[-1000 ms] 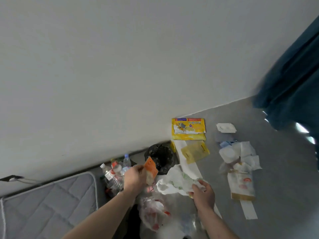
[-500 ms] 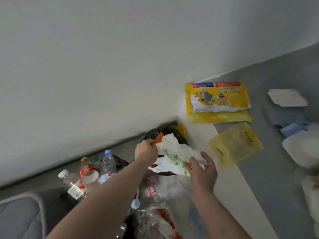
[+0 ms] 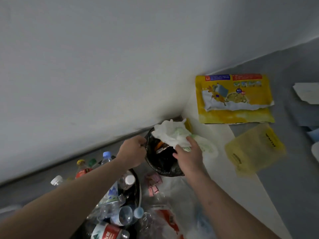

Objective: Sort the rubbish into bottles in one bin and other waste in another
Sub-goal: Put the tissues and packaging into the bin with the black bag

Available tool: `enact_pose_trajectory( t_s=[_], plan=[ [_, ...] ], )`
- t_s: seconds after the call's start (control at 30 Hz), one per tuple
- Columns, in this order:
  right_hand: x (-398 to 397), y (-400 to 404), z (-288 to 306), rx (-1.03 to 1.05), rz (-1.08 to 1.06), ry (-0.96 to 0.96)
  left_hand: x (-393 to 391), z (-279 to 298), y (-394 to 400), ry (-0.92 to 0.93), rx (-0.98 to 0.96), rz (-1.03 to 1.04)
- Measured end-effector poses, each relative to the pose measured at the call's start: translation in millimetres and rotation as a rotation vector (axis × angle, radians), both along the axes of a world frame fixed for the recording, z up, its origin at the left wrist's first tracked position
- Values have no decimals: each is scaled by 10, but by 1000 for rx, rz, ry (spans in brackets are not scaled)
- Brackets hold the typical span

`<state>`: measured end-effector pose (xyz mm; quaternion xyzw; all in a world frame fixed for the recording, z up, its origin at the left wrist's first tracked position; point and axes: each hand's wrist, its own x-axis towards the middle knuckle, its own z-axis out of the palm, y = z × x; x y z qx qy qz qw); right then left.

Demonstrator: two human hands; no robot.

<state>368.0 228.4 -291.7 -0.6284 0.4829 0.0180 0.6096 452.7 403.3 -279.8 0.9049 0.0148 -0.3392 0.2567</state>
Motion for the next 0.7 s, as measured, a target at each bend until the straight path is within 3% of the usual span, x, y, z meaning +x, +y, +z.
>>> enact_pose_trajectory(
  t_s=[0.1,0.2,0.37,0.53,0.63,0.7],
  plan=[
    [52,122,-260,-209,471,239,55,127,68,-42,-24,-9],
    [90,154,-584,-282,730,428,64,118,156,-46,-20,-48],
    [226,159,-1318,-358,898,533,65,-17,220,-99,-4,-192],
    [316,167,-1929,-173,895,618,60,-111,12,-140,-29,-361],
    [198,133,-1936,-108,951,625,30,-137,-178,-131,-24,-428],
    [54,121,-1749,-158,1009,531,-39,-96,-311,-111,-24,-429]
  ],
)
